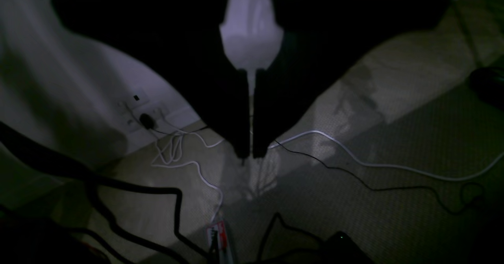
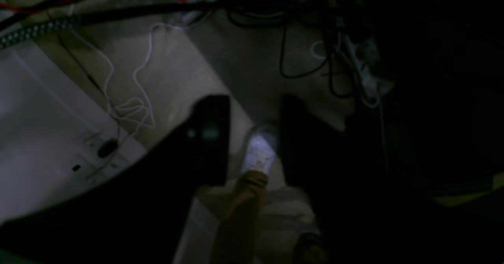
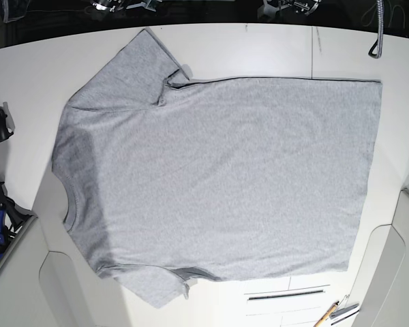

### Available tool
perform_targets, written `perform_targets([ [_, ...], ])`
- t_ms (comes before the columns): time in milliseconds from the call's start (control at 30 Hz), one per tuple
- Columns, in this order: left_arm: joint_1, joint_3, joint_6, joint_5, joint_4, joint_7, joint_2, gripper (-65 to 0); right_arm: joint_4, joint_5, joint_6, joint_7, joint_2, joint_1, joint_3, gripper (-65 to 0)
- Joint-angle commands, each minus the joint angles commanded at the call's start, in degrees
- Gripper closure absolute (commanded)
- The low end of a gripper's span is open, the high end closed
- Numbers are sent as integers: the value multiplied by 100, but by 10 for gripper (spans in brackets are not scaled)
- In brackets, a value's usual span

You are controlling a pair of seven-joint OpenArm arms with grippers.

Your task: Fold the T-shirt properly

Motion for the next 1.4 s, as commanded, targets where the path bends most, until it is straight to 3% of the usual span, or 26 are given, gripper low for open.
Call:
perform_targets([
  [67,0,0,0,2,0,72,0,-27,0,0,0,2,-2,2,0,-265],
  [200,0,0,-2,2,0,190,-2,-178,0,0,0,2,-2,2,0,-264],
  [333,0,0,-2,0,0,57,0,-184,61,-101,0,4,0,2,0,-150],
  [467,0,0,-7,2,0,-9,0,-136,175,-238,-2,4,2,2,0,-134],
  [500,0,0,-122,35,0,-39,0,-136,190,-236,0,4,0,2,0,-134],
  [600,26,-2,-828,236,131,-57,-37,-136,199,-234,4,2,13,-15,0,-134],
  [667,146,-2,-1025,170,260,177,-76,-136,199,-232,13,2,48,-55,0,-134],
  [733,339,-2,-1054,-4,446,188,-153,-136,258,-175,96,2,166,-155,0,-134],
  [833,695,-2,-1049,-107,903,144,-282,-137,525,-146,313,4,472,-411,0,-134],
  [933,1156,-13,-1027,-164,1554,142,-481,-137,1054,-133,343,4,866,-772,0,-134],
  [1033,1676,-24,-999,-542,2367,149,-785,-138,1766,199,356,2,1294,-1231,0,-134],
  [1067,1886,-87,-879,-592,2662,149,-883,-138,2022,354,448,2,1453,-1377,0,-134],
  [1133,2345,-367,-763,-590,3276,149,-1025,-138,2562,627,713,2,1764,-1659,0,-134],
  [1167,2581,-577,-769,-590,3569,149,-1069,-138,2826,710,750,2,1937,-1801,0,-134],
  [1400,4050,-2114,-772,-605,5460,249,-1080,-138,4553,1508,752,0,3025,-2754,2,-134],
])
